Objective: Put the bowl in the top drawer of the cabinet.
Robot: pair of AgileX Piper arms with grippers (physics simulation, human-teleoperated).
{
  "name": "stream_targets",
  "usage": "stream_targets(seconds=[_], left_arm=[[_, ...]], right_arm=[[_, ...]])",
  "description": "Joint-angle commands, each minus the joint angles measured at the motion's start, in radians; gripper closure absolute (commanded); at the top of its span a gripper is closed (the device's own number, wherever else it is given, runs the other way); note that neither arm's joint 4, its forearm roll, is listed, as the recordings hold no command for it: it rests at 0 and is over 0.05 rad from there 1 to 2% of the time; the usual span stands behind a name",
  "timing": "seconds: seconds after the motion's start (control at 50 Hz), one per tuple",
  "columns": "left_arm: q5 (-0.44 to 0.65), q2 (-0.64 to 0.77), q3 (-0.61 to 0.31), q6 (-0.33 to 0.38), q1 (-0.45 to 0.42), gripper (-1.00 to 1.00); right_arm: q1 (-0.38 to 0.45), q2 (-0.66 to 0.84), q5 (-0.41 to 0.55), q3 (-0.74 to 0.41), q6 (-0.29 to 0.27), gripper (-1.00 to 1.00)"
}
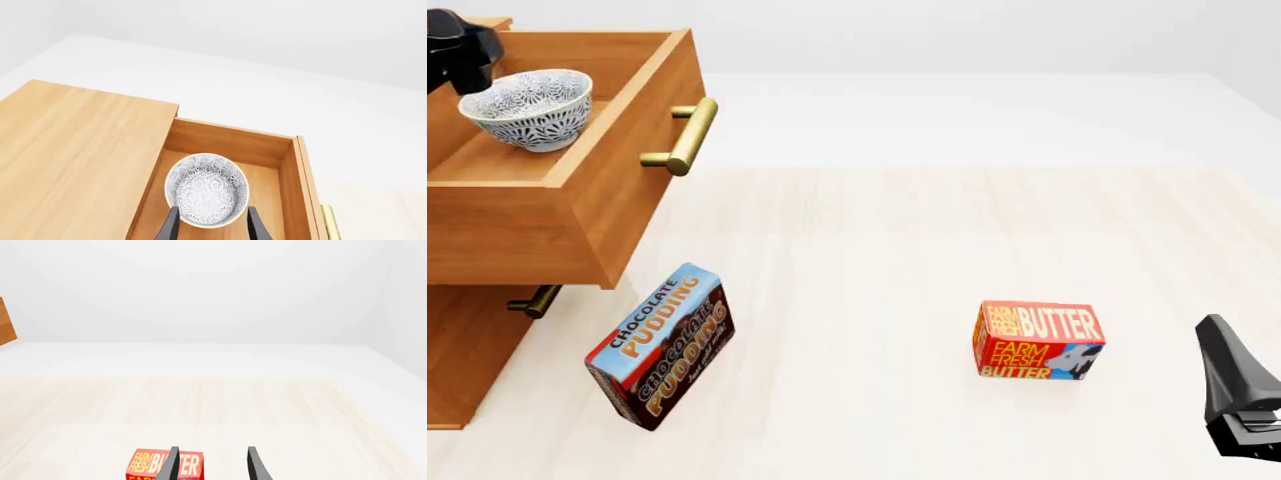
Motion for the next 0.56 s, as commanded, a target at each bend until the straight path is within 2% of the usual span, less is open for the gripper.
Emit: stream_targets(seconds=[0.02,0.34,0.56], left_arm=[[0.032,-0.067,0.029,0.010,-0.014,-1.00],[0.085,-0.172,0.071,0.013,-0.025,-1.00],[0.132,-0.240,0.067,0.021,-0.032,-1.00]], right_arm=[[0.000,0.000,0.000,0.000,0.000,-1.00],[0.000,0.000,0.000,0.000,0.000,-1.00],[0.000,0.000,0.000,0.000,0.000,-1.00]])
